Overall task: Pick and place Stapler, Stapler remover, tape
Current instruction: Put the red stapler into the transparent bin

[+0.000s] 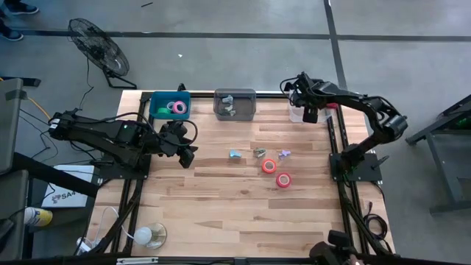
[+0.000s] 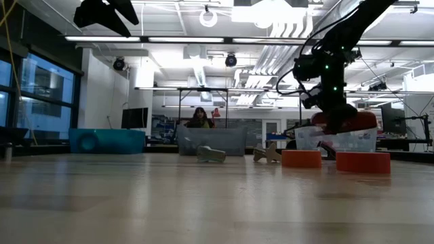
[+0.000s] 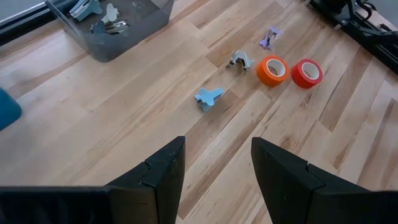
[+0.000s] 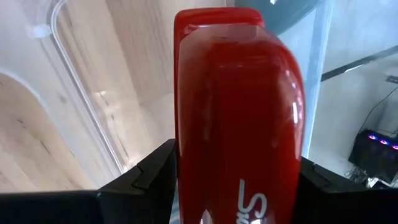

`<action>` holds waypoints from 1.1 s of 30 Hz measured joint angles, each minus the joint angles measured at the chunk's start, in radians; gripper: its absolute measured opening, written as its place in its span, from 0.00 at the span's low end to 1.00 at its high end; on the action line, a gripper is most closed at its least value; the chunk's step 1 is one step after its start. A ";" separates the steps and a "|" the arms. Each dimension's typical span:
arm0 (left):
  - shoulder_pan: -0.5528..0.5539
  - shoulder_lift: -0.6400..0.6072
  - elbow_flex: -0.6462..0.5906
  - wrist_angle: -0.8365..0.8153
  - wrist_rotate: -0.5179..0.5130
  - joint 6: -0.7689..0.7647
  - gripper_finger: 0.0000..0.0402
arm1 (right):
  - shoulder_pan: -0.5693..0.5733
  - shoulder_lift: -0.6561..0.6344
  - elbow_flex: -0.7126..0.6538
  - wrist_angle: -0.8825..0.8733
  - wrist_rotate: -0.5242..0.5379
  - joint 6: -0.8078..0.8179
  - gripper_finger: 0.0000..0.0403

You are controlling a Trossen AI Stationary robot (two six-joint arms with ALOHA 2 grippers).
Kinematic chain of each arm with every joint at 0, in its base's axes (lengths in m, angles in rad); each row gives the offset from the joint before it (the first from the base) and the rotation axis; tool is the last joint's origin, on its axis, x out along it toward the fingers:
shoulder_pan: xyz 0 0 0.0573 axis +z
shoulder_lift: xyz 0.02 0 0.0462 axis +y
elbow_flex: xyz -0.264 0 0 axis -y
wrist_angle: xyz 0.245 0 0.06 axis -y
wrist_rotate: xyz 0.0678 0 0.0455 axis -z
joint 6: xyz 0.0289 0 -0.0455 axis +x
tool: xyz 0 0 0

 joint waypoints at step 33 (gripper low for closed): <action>0.000 0.000 0.000 0.000 0.000 0.000 0.45 | -0.009 0.039 0.000 0.038 -0.246 -0.102 0.48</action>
